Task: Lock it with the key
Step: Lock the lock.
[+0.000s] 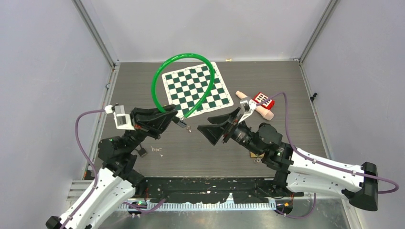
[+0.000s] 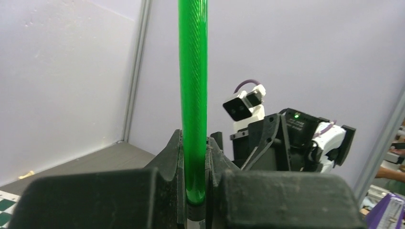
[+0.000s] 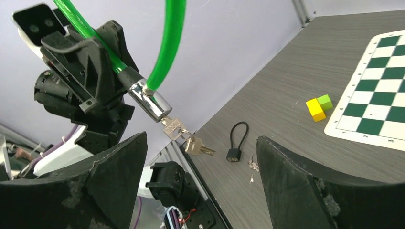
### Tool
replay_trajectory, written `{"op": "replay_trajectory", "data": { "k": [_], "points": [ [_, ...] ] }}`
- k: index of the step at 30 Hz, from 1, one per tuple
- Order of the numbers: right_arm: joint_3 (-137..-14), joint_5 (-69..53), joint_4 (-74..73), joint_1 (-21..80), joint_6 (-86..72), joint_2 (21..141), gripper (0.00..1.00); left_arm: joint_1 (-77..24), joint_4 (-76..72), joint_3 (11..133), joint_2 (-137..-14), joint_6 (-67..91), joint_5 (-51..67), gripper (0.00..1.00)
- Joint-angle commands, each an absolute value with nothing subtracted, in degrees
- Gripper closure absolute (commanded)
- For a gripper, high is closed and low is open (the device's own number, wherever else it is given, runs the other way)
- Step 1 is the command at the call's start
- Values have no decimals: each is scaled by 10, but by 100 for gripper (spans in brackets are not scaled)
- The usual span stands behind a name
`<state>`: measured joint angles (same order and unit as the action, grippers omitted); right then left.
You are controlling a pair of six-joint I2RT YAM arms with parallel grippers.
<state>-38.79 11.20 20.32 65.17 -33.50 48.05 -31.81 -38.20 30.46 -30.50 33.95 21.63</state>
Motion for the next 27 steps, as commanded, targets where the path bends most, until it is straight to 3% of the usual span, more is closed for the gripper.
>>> {"op": "replay_trajectory", "data": {
  "k": [1, 9, 11, 13, 15, 27],
  "points": [
    [-419, 21, 254, 641, -322, 510, 9, -317, -399, 336, -283, 394, 216, 100],
    [-444, -195, 329, 601, -320, 556, 10, -317, -387, 377, -288, 427, 271, 100],
    [-453, -225, 348, 593, -328, 571, 16, -317, -403, 379, -296, 440, 286, 100],
    [-459, -253, 370, 588, -336, 586, 32, -317, -416, 383, -303, 448, 297, 100],
    [-463, -266, 385, 586, -343, 597, 39, -317, -432, 383, -308, 457, 305, 100],
    [-442, -320, 507, 586, -410, 641, 46, -317, -488, 381, -327, 465, 307, 100]
  ]
}}
